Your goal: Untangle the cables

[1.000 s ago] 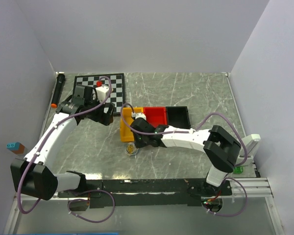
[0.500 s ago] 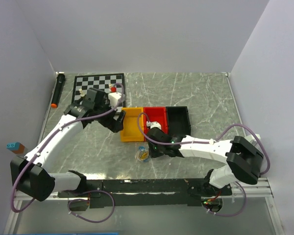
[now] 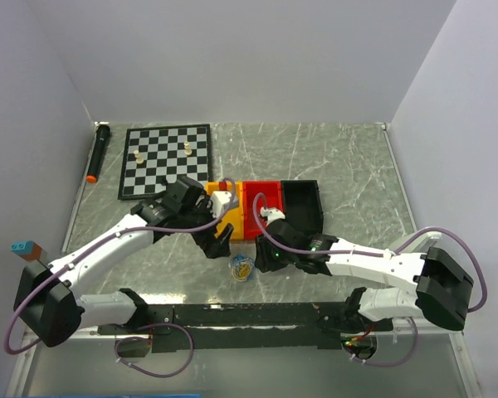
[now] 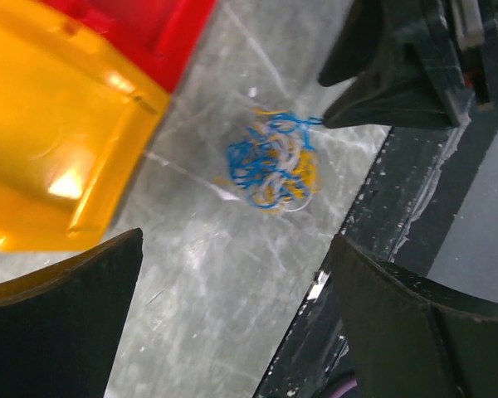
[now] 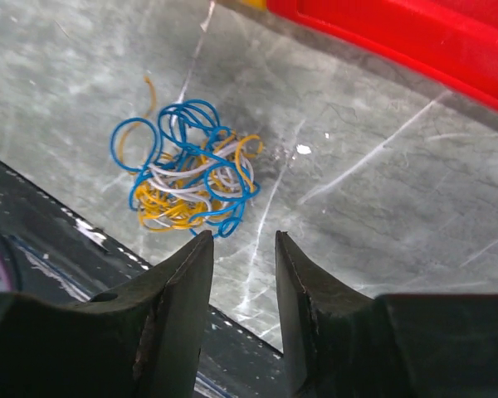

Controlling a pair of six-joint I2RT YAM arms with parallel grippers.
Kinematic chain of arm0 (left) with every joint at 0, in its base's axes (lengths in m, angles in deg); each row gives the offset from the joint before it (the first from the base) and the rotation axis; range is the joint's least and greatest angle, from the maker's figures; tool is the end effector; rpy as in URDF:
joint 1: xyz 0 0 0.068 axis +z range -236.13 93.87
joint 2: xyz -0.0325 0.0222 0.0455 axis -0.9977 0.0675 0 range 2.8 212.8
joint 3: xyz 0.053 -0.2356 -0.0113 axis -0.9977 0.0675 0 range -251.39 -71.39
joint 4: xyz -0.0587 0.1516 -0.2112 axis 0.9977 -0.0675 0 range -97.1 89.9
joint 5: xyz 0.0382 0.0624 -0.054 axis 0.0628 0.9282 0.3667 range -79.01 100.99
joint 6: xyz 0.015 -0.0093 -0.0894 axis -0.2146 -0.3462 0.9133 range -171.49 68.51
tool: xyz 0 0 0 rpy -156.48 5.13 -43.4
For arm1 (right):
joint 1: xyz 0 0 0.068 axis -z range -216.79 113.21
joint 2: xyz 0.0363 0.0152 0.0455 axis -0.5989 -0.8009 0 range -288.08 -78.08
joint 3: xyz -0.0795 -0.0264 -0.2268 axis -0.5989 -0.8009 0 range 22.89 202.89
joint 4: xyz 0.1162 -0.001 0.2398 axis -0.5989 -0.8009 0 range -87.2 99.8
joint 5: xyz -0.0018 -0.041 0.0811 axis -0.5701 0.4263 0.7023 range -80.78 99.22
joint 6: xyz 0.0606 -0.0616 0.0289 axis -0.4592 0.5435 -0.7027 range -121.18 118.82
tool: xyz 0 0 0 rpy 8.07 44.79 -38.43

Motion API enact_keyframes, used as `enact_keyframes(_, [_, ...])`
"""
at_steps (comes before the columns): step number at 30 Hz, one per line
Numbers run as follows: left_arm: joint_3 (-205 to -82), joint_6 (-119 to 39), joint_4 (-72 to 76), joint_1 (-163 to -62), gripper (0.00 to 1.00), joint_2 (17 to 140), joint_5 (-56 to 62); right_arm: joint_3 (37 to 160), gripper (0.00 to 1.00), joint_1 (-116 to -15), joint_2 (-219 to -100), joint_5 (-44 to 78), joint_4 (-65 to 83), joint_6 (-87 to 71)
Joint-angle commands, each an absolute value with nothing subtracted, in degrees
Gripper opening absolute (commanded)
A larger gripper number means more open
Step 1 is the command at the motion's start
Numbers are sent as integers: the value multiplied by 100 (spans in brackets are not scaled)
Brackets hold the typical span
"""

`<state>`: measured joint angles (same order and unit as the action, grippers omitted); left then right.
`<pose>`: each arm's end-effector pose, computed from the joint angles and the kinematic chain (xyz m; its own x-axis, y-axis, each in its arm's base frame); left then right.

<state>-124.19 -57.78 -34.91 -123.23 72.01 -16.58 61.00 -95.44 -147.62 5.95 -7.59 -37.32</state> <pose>0.2058 -0.2030 0.2030 -0.5342 0.5257 -0.6621 0.8294 0.4773 -0.2902 0.1528 0.2420 0.1343 -0.8075 -0.1939 -0.5570 -0.4418 0.8245 0.3536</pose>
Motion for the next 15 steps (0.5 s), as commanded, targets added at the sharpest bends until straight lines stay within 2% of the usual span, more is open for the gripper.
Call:
enact_keyframes(1, [-12281,-5528,-2920,-12690,98,7144,-1941,6024,43,-9383,-14549,790,-567,-3844])
enact_keyframes(8, [-12018,-5466,-2551,-13104,99,7355,-1916,6024,43,-9190,-14514,1124,-558,-3871])
enact_keyframes(15, [-12140,-5448,-2507,-13446,80,7768,-1450,6270,41,-9128,-14979,1317,-532,-3923])
